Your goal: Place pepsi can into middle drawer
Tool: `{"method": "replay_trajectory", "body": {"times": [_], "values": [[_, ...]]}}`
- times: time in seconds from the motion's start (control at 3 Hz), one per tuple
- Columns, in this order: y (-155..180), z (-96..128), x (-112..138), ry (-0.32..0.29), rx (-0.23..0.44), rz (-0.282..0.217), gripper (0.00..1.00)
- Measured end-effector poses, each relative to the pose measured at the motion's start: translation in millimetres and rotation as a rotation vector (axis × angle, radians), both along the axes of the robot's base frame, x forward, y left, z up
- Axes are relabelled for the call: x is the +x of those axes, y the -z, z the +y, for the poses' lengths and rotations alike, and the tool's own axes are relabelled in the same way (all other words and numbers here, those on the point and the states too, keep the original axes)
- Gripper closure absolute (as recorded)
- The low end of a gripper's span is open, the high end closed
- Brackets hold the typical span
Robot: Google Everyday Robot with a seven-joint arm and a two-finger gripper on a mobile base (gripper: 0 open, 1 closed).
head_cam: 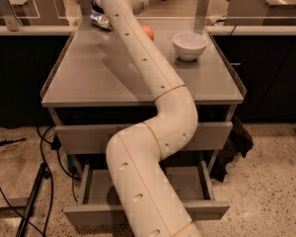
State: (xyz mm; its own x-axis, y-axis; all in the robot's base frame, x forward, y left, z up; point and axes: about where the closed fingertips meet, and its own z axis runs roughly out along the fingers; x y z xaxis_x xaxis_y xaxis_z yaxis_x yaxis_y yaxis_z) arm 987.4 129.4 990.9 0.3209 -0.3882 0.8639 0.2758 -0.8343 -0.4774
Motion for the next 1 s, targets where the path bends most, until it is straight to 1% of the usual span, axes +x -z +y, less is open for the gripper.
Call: {"method": "replay_trajectory", "body": {"times": [0.33, 0.67, 1.0], "values": [[-3.2, -8.3, -10.3, 0.063, 0.149, 0.124, 1.00], [-6.2, -9.6, -18.4, 0.103, 0.286, 0.200, 1.00], [1.2, 0.7, -28.4, 0.144, 0.426, 0.267, 1.00]]}}
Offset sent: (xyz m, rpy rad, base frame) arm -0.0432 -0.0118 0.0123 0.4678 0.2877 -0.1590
